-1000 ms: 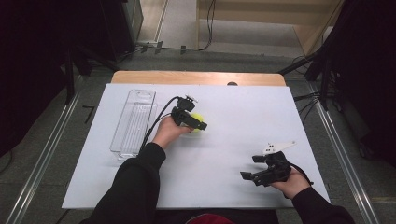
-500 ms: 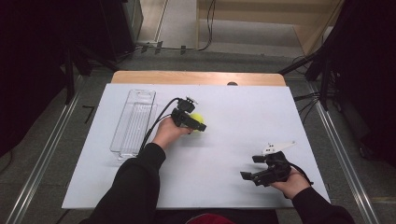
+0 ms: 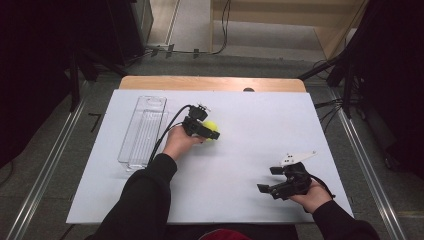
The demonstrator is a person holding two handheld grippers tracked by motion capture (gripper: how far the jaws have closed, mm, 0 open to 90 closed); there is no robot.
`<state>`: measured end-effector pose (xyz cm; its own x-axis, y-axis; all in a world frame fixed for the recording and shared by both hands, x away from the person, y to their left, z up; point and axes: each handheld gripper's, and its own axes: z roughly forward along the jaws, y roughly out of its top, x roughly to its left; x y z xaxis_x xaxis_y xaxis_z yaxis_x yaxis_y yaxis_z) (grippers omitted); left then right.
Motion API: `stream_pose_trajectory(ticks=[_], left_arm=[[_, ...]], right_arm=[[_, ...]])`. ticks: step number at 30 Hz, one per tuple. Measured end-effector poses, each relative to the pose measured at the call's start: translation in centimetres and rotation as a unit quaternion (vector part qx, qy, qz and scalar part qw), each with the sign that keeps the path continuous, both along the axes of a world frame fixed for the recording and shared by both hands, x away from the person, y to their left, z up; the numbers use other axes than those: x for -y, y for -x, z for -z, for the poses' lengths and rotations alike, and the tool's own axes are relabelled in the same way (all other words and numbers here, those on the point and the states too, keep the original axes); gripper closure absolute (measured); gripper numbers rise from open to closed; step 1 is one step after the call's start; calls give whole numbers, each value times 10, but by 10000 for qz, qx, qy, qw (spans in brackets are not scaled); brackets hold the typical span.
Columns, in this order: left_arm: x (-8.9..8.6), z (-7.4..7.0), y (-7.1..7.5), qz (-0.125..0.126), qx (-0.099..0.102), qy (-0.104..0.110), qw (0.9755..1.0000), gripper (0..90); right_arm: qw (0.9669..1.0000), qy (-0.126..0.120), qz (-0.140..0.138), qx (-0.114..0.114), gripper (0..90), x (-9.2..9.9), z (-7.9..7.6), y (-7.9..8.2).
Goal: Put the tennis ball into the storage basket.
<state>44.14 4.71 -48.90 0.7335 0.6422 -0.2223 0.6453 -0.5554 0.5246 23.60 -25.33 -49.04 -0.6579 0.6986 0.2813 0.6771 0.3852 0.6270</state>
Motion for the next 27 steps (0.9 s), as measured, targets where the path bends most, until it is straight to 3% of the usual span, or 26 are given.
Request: stream_pose_trajectory(ticks=[27], left_arm=[[1, -5, 2, -3, 7, -51, 10000, 267]], right_arm=[[10000, -4, -41, 11, 116, 0, 0, 0]])
